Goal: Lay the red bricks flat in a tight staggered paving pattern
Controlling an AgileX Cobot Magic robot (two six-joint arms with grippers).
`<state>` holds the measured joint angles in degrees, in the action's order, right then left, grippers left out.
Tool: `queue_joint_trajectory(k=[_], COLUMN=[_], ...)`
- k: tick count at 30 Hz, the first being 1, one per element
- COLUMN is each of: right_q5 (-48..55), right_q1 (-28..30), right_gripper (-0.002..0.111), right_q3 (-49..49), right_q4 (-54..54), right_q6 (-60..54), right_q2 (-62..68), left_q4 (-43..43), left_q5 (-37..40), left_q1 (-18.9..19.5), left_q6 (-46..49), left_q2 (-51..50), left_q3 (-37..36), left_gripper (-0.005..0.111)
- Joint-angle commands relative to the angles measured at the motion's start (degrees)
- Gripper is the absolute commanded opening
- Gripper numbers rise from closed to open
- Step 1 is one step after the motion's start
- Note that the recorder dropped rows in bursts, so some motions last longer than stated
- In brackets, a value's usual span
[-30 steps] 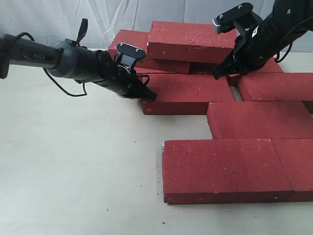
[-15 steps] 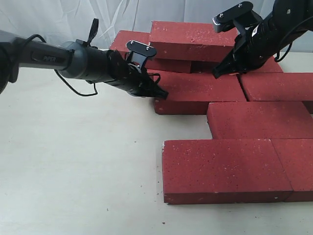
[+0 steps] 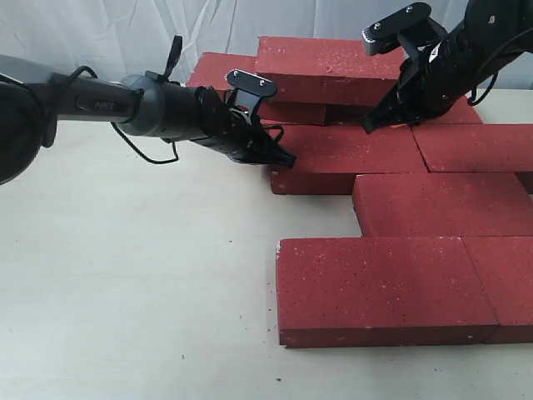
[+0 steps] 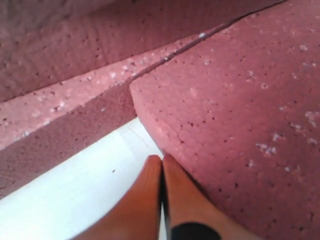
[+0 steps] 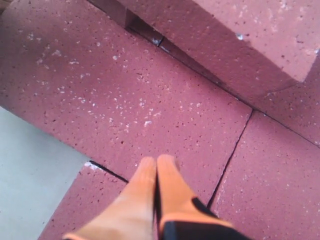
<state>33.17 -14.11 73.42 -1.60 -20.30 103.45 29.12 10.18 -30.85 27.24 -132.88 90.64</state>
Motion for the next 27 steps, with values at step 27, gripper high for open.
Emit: queue_joint_trajectory(k=[27], right_q5=[0.3], right_q1=[0.3], right_gripper=[-0.001], right_q3=[0.0], right_q4=[-14.6], right_q6=[-7.9], right_q2=[-0.5], left_q4=[-11.4], left_q5=[23.9], left_q1=[5.6], left_q6=[-0.2], left_q2=[7.7], left_q3=[0.8], left_gripper=[0.000])
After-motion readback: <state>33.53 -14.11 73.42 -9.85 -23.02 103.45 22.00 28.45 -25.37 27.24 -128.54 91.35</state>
